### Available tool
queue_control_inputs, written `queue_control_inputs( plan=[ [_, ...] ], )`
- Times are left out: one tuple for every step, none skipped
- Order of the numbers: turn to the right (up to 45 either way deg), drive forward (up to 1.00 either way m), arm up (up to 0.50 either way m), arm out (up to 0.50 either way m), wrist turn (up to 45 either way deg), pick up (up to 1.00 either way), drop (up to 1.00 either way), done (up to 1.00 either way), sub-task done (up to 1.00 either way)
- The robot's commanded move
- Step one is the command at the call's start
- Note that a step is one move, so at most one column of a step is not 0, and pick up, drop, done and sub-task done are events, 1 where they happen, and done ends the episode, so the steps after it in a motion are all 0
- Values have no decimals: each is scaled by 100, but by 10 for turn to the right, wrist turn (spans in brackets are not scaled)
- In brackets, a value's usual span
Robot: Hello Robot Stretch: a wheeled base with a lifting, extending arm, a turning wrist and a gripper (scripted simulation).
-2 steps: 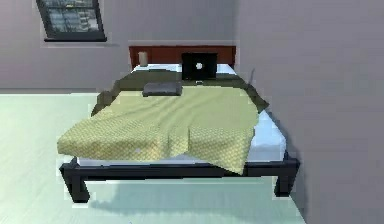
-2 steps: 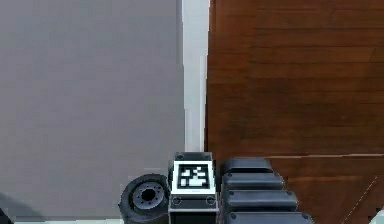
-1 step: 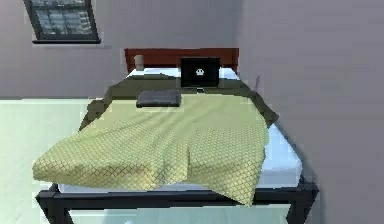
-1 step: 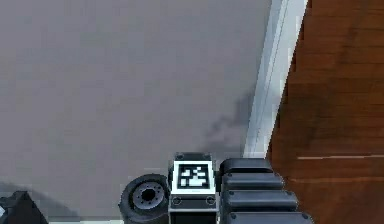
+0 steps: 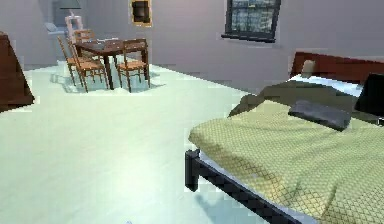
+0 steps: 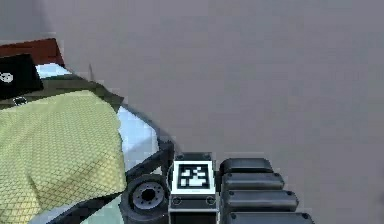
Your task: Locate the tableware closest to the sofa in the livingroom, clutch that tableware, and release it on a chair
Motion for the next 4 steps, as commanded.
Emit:
queue_control_inputs(
  plan=[
    [-300, 0, 0, 0, 0, 0, 0, 0, 0],
    [0, 100, 0, 0, 0, 0, 0, 0, 0],
    [-30, 0, 0, 0, 0, 0, 0, 0, 0],
    [0, 25, 0, 0, 0, 0, 0, 0, 0]
  ],
)
